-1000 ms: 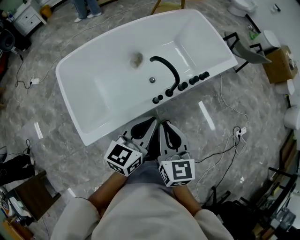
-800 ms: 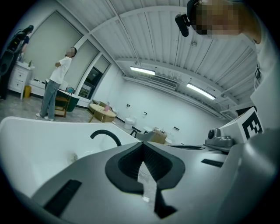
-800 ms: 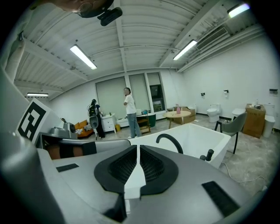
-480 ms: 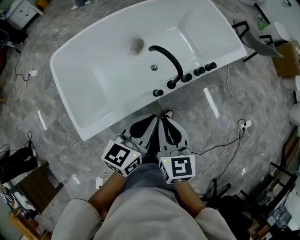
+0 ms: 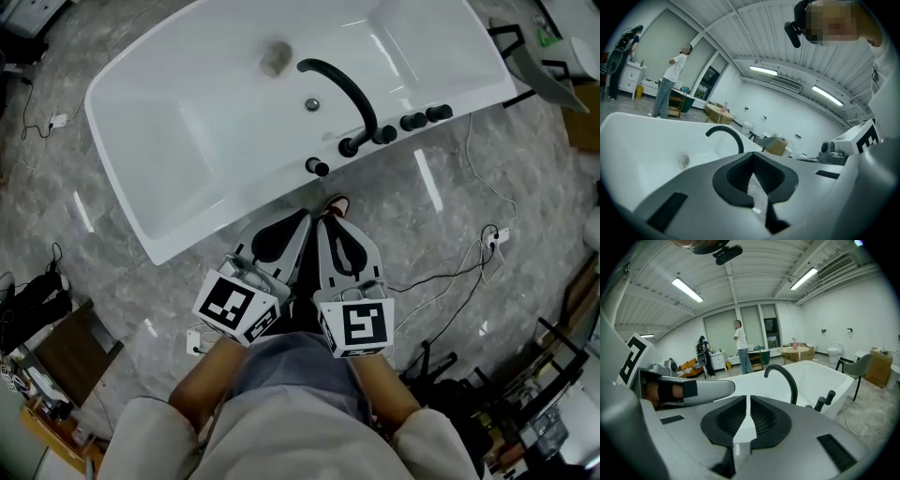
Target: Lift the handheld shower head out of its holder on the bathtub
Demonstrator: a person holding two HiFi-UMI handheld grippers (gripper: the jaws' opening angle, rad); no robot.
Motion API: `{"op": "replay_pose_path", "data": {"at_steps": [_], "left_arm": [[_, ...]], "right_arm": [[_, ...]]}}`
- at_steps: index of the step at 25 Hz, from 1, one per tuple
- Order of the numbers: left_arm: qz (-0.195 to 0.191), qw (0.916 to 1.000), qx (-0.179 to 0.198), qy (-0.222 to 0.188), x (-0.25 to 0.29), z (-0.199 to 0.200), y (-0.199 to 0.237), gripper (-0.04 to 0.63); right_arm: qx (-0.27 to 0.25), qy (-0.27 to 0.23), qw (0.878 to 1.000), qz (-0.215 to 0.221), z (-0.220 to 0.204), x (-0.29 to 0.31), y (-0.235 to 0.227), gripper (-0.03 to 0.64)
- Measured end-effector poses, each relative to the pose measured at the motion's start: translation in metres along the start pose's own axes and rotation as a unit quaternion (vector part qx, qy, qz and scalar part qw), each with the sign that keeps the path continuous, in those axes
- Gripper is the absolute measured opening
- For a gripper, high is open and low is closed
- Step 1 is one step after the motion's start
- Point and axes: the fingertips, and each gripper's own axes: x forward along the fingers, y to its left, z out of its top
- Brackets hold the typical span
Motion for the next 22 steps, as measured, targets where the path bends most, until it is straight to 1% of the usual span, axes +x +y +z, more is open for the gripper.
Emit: {"op": "replay_pose_path", "data": {"at_steps": [5, 9, 16, 22], "left_arm": [[0.02, 0.9997, -0.012, 0.005, 0.006, -0.016, 0.016, 0.005], [0.027, 0.9994, -0.017, 0.013, 0.013, -0.029, 0.022, 0.005], [0.043, 0.9983, -0.035, 0.02, 0.022, -0.047, 0.046, 0.005], [0.045, 0.9976, -0.042, 0.034, 0.031, -0.07, 0.051, 0.006]], "right_arm": [[0.0, 0.008, 1.0, 0.007, -0.015, 0.021, -0.01, 0.029], [0.008, 0.018, 1.0, 0.008, -0.029, 0.034, -0.018, 0.062], [0.01, 0.035, 0.999, 0.004, -0.059, 0.063, -0.029, 0.089], [0.02, 0.053, 0.998, 0.002, -0.087, 0.086, -0.039, 0.112]]}}
